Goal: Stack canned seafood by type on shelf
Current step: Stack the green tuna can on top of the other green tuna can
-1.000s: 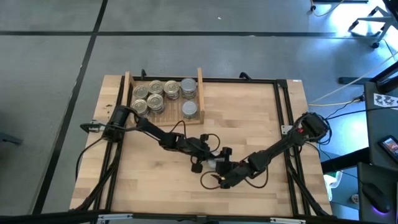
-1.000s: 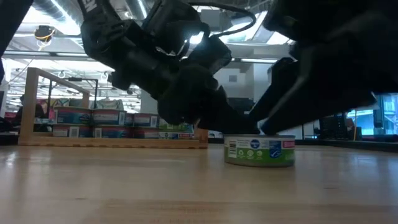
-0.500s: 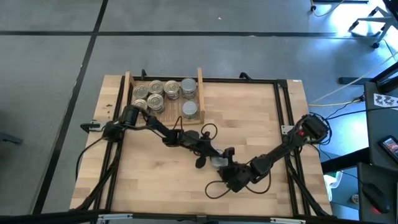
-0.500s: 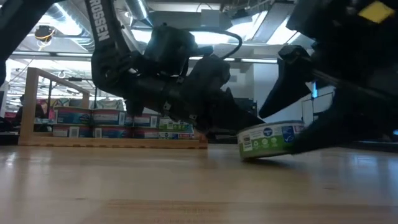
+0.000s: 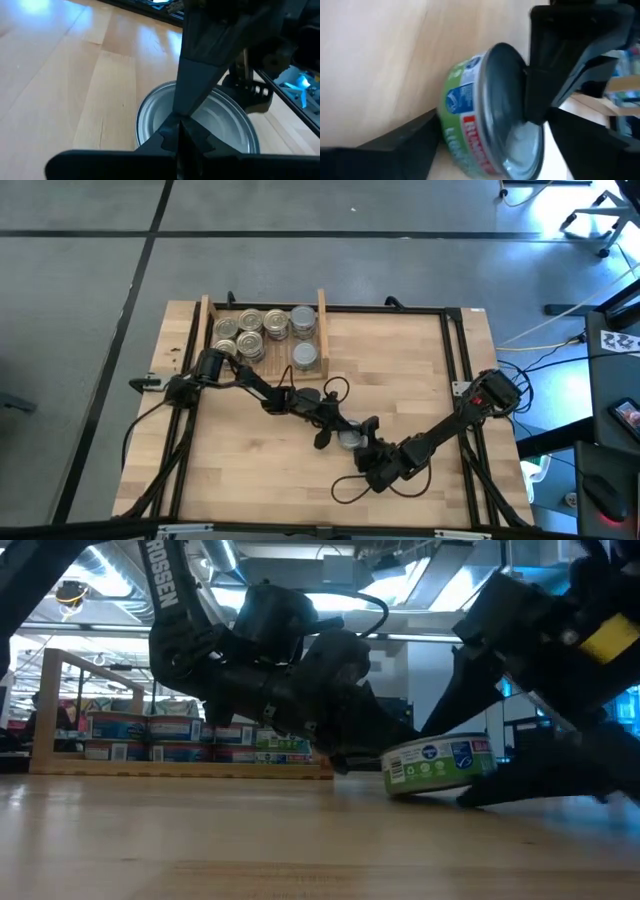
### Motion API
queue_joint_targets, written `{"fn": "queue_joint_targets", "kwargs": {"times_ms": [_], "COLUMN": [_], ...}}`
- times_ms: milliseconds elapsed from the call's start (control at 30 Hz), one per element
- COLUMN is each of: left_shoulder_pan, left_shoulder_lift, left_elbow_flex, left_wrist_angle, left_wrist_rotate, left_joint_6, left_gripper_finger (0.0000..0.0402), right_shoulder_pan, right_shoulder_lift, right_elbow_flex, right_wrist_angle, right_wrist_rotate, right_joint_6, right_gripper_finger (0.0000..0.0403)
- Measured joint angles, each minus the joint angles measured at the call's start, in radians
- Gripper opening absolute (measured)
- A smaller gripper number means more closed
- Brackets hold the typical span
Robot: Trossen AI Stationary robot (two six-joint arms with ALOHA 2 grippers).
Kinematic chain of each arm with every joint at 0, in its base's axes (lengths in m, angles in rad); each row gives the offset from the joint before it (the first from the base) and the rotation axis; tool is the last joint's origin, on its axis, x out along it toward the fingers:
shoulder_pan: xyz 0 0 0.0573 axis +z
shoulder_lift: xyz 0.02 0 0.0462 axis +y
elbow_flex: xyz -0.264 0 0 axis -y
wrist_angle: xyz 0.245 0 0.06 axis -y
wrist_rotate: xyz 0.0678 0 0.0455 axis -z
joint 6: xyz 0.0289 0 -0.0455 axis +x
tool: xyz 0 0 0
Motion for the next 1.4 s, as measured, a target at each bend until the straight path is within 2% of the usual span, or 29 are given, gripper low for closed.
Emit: {"fn": "queue_joint_targets", "kwargs": {"times_ms": [100, 267, 333, 500, 667, 767, 867, 1000, 1167, 1400], "left_shoulder_pan": [-0.002, -0.01, -0.015, -0.036, -0.049, -0.103, -0.189, -0.292, -0.414, -0.572], "left_shoulder_lift": [0.002, 0.003, -0.012, -0.082, -0.223, -0.334, -0.447, -0.623, -0.854, -1.097], "left_elbow_flex": [-0.004, -0.008, -0.009, -0.016, -0.017, -0.017, -0.025, -0.124, -0.321, -0.585], "left_wrist_angle": [0.025, 0.066, 0.051, -0.047, -0.325, -0.548, -0.728, -0.774, -0.764, -0.759], "left_wrist_rotate": [0.003, -0.008, -0.016, 0.004, 0.0, -0.08, -0.214, -0.296, -0.376, -0.542], "left_joint_6": [-0.013, -0.045, -0.051, -0.014, 0.026, 0.076, 0.117, 0.086, -0.017, -0.238], "left_gripper_finger": [0.0001, 0.0001, 0.0001, 0.0001, 0.0001, 0.0001, 0.0001, 0.0001, 0.0001, 0.0001], "right_shoulder_pan": [0.002, 0.055, 0.08, 0.127, 0.153, 0.16, 0.159, 0.149, 0.092, -0.053], "right_shoulder_lift": [0.02, 0.022, 0.022, 0.024, 0.024, 0.023, 0.023, 0.022, 0.022, 0.022], "right_elbow_flex": [0.008, 0.007, 0.007, 0.051, 0.166, 0.245, 0.324, 0.391, 0.429, 0.462], "right_wrist_angle": [-0.001, -0.005, 0.001, 0.0, -0.027, -0.086, -0.132, -0.156, -0.147, -0.018], "right_wrist_rotate": [0.044, 0.115, 0.146, 0.126, 0.129, 0.123, 0.118, 0.127, 0.147, 0.033], "right_joint_6": [0.027, 0.11, 0.107, 0.137, 0.154, 0.21, 0.294, 0.316, 0.275, 0.08], "right_gripper_finger": [0.0309, 0.0171, 0.0135, 0.0133, 0.0133, 0.0133, 0.0133, 0.0134, 0.0134, 0.0134]}}
